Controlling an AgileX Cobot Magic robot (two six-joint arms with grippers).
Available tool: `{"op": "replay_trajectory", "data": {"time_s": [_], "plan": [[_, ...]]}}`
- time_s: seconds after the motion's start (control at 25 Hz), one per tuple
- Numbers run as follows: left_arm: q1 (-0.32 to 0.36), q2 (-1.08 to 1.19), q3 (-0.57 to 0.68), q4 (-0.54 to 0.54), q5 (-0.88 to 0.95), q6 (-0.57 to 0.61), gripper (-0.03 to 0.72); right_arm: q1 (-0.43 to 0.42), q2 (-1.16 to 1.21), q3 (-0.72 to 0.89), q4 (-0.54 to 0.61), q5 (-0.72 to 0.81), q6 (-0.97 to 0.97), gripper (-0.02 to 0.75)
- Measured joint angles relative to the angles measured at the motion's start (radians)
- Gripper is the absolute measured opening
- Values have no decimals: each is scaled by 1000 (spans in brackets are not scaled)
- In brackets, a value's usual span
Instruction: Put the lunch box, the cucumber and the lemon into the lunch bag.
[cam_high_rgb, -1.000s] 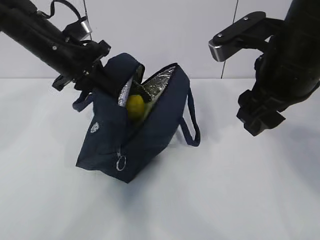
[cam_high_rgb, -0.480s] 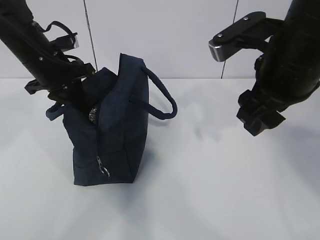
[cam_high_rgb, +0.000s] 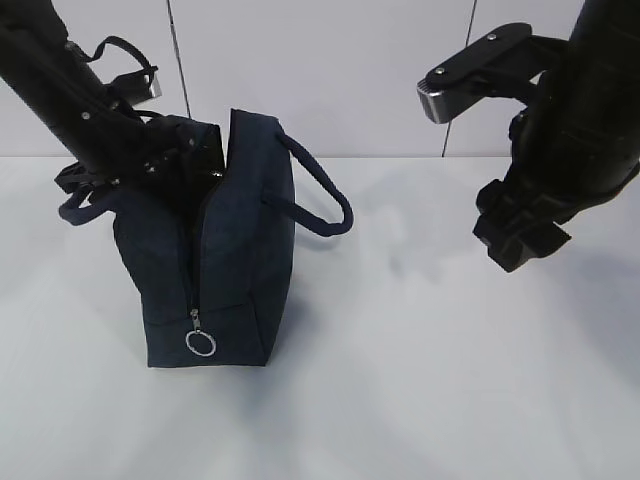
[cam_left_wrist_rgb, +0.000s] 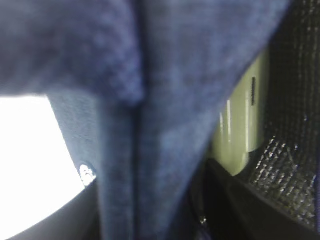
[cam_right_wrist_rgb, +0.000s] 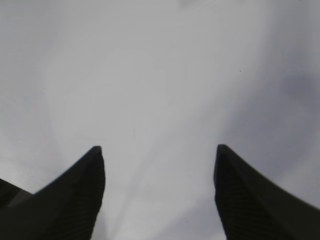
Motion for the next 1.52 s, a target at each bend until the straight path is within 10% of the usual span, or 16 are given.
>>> {"op": "replay_trajectory", "data": {"time_s": [0.76,1.52], "plan": [[0,0,-143,-18,45,-29,531,0,0,0,0,0,2,494],[8,-187,-181,117,61,-47,513,0,-24,11,99,-74,54,494]]}}
